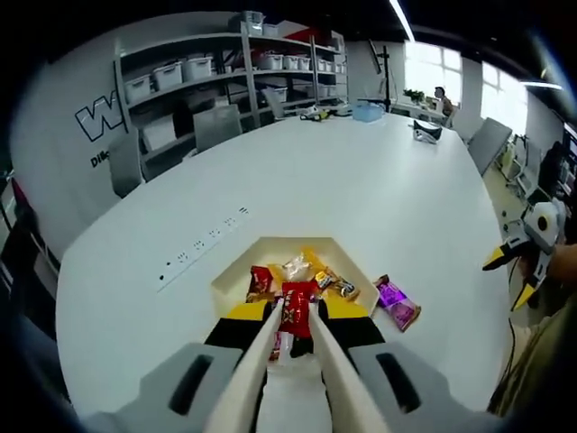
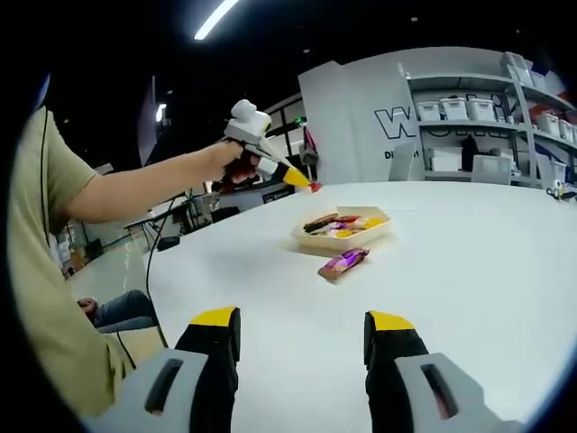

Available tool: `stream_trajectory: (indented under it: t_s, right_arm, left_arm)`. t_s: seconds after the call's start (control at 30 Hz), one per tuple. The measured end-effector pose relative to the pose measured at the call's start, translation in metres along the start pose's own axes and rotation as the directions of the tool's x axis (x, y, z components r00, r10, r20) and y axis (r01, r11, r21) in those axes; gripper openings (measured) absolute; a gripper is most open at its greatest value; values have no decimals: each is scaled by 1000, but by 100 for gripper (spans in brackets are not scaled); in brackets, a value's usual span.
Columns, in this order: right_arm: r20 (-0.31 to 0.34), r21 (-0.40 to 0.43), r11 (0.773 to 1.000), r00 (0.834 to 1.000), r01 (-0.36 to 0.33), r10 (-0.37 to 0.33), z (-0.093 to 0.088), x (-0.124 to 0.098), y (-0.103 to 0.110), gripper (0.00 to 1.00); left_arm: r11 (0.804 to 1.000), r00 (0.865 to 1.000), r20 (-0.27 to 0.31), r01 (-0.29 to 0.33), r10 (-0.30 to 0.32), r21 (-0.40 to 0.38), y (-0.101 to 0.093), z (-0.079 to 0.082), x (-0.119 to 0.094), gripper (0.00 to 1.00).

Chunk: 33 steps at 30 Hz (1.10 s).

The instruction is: Place the target food into the container with the food tongs after gripping and lifting it, then release it inside without dropping or visibly crushing the food.

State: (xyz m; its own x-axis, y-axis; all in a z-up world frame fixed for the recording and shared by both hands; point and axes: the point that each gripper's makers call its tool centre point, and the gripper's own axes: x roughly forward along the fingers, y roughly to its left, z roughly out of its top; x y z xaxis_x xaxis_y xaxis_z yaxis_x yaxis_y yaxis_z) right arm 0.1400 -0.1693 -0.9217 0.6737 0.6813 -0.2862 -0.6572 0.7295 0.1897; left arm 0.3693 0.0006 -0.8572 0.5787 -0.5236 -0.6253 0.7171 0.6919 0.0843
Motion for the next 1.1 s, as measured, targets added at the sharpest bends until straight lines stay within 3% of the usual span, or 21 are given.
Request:
stream_trajectory:
  t_s: [0.53, 0.7, 1.1]
  right_arm:
    - [-2, -5, 1000, 1000, 12, -12, 2, -4, -4, 53]
    - [-2, -6, 1000, 1000, 16, -16, 3, -5, -5, 53]
    - [0, -10, 1000, 1000, 4, -4, 4, -2, -1, 53]
  left_arm:
    - [996, 996, 6, -90, 90, 25, 41, 30, 27, 22]
    - [993, 994, 3, -110, 110, 31, 41, 28, 25, 23]
    - [996, 997, -1, -82, 82, 38, 26, 20, 16, 23]
